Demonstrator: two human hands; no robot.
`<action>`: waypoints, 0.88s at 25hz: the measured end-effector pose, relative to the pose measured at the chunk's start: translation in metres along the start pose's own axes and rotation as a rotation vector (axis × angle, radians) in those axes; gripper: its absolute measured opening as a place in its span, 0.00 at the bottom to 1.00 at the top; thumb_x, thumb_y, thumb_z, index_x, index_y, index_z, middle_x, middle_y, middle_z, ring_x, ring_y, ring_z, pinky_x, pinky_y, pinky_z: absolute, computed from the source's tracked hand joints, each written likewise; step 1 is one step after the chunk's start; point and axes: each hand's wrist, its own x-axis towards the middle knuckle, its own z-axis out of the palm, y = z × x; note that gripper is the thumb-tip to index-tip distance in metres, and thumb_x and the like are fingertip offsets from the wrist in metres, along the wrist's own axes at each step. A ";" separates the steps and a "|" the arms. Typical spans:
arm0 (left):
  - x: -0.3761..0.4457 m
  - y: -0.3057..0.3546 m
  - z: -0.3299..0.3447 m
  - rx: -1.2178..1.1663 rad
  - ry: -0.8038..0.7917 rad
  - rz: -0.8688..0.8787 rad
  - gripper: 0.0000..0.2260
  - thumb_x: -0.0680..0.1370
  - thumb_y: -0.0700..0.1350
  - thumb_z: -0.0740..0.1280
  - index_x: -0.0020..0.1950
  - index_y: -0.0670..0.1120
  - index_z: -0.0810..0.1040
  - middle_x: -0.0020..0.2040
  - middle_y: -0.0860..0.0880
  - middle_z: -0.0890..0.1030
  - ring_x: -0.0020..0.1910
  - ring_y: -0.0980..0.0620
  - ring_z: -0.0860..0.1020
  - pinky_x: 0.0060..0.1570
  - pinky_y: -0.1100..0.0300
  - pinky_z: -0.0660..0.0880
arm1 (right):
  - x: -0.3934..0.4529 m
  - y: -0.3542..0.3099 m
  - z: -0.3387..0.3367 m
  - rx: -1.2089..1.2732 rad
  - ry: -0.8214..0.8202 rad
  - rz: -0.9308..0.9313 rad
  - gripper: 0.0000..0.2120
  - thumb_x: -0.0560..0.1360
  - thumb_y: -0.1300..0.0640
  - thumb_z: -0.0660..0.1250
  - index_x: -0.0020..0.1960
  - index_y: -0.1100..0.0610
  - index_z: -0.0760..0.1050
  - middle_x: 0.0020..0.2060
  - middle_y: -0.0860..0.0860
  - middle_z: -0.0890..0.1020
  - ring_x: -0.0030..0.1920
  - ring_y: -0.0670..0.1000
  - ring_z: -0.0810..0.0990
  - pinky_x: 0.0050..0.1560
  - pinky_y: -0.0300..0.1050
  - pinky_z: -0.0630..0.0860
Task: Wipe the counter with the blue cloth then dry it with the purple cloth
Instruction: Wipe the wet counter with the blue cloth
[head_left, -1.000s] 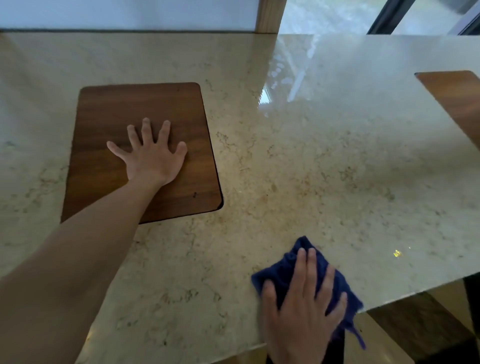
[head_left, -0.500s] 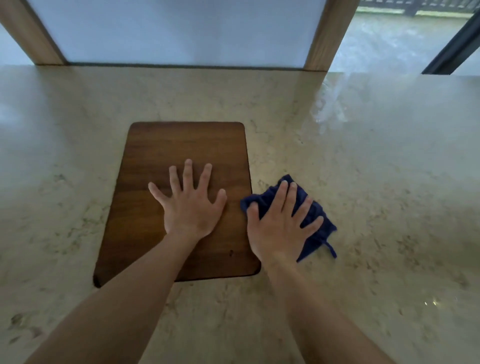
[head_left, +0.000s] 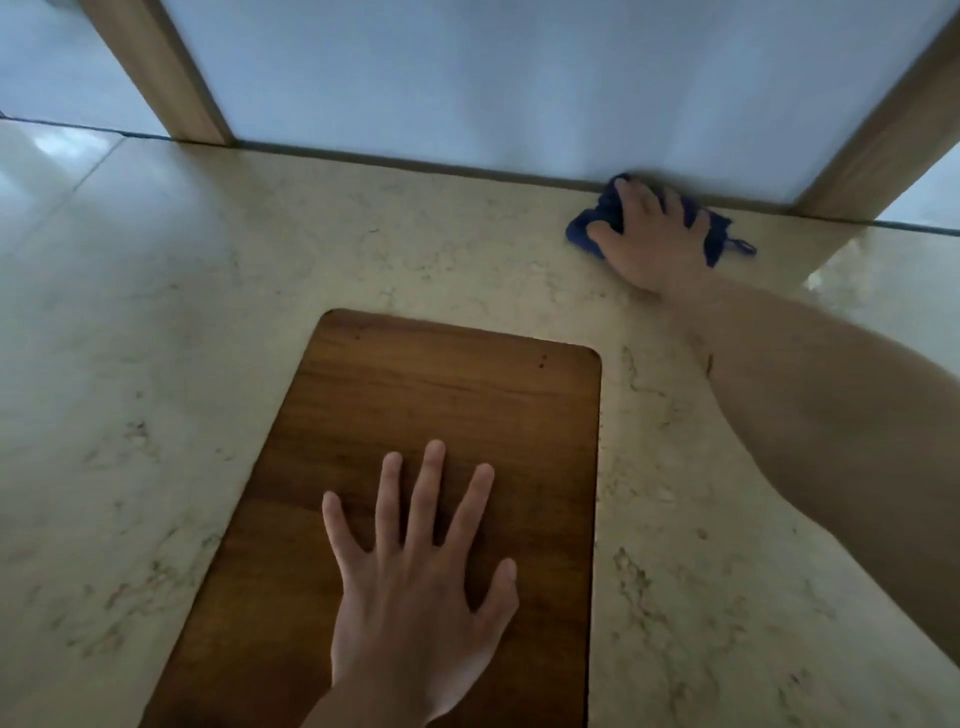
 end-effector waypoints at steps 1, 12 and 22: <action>-0.001 0.000 0.002 -0.008 -0.002 -0.002 0.32 0.78 0.69 0.48 0.79 0.58 0.60 0.80 0.46 0.59 0.77 0.37 0.59 0.65 0.24 0.57 | 0.006 0.004 -0.001 -0.015 -0.008 -0.079 0.34 0.79 0.37 0.50 0.81 0.47 0.49 0.81 0.48 0.53 0.80 0.57 0.49 0.76 0.68 0.44; -0.005 0.005 -0.010 -0.023 -0.057 -0.063 0.33 0.74 0.71 0.37 0.78 0.64 0.37 0.81 0.52 0.38 0.80 0.44 0.38 0.73 0.29 0.41 | -0.176 0.014 0.018 -0.135 -0.084 -0.548 0.31 0.80 0.35 0.49 0.81 0.40 0.47 0.81 0.40 0.50 0.81 0.51 0.45 0.78 0.60 0.43; -0.170 0.031 -0.015 -0.289 0.176 0.049 0.26 0.80 0.60 0.48 0.77 0.54 0.63 0.78 0.50 0.61 0.77 0.47 0.60 0.76 0.40 0.50 | -0.514 -0.016 0.056 -0.061 -0.132 -0.435 0.33 0.80 0.33 0.49 0.81 0.40 0.44 0.80 0.38 0.45 0.80 0.49 0.38 0.77 0.59 0.35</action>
